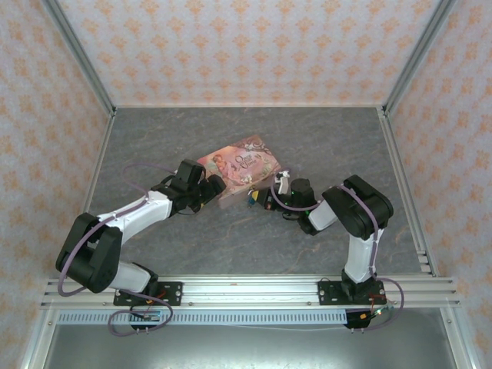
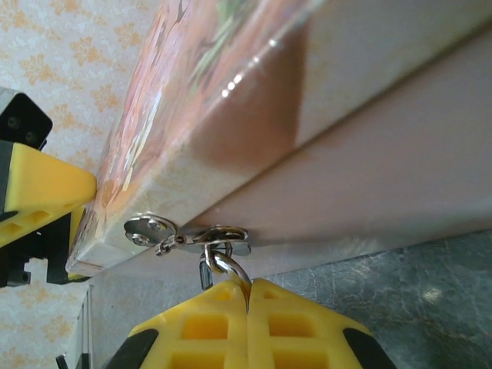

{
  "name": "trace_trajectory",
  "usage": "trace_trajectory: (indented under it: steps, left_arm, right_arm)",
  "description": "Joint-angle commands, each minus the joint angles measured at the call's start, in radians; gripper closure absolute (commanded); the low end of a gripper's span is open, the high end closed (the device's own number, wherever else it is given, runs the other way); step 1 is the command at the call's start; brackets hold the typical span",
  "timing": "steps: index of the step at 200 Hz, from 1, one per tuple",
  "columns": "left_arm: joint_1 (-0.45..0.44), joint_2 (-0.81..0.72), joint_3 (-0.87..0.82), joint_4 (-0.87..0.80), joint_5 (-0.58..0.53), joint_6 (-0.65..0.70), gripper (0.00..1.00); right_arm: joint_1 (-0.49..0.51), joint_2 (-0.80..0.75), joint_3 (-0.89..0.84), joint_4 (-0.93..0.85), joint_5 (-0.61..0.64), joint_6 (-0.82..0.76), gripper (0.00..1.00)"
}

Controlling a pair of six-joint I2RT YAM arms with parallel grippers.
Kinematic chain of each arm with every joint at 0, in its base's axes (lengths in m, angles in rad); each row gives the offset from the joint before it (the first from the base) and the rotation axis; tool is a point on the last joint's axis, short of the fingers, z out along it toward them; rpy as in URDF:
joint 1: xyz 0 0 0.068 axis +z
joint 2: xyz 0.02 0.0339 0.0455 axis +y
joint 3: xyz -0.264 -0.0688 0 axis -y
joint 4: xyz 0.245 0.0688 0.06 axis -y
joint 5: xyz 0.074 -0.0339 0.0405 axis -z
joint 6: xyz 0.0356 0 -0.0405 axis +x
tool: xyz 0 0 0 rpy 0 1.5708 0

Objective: Unlock the padlock with the key

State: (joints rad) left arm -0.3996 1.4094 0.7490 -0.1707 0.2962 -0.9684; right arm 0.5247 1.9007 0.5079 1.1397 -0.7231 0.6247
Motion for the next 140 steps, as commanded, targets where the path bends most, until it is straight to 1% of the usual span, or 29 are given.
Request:
trace_trajectory:
  steps: [1,48,140]
  left_arm:
    - [-0.01,0.007,-0.036,-0.075,-0.016,0.004,0.18]
    - [-0.01,0.01,-0.041,-0.069,-0.018,0.002,0.18]
    - [-0.011,-0.007,-0.046,-0.067,-0.024,0.0,0.18]
  right_arm:
    - [-0.018,-0.04,-0.008,0.112,0.054,0.045,1.0]
    - [-0.038,-0.036,-0.023,0.142,0.09,0.083,1.0]
    - [-0.055,-0.036,-0.026,0.17,0.106,0.13,1.0]
